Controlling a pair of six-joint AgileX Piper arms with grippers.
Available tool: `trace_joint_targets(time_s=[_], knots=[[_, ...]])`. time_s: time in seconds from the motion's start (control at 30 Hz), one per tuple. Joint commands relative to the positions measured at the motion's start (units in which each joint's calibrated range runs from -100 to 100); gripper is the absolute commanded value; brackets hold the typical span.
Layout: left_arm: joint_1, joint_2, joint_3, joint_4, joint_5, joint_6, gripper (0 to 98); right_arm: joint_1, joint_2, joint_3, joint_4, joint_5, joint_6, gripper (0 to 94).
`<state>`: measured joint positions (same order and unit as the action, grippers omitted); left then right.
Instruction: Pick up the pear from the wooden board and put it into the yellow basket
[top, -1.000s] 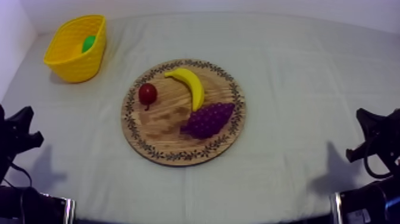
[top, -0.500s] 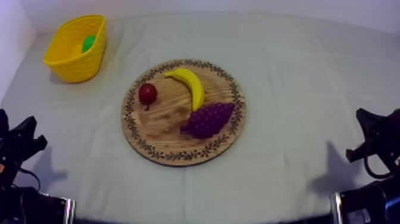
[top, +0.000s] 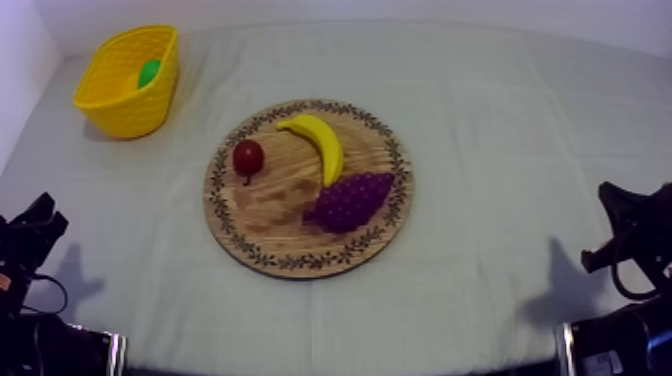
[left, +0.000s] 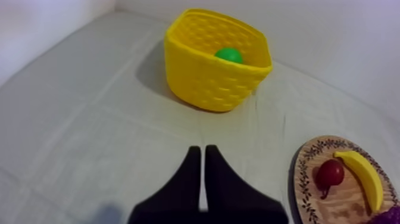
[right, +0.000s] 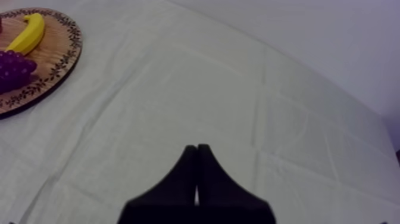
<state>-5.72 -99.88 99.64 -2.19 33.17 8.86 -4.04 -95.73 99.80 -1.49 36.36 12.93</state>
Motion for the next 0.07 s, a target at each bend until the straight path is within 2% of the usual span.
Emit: trace_joint_targets(time_s=[0.0,0.03], knots=[[0.0,0.0,0.0,-0.04,0.0,0.1,0.0,0.0,0.0,0.0,0.0,0.0,0.0,0.4],[0.0,0.0,0.0,-0.05,0.0,0.1,0.0,0.0,0.0,0.0,0.0,0.0,0.0,0.4]])
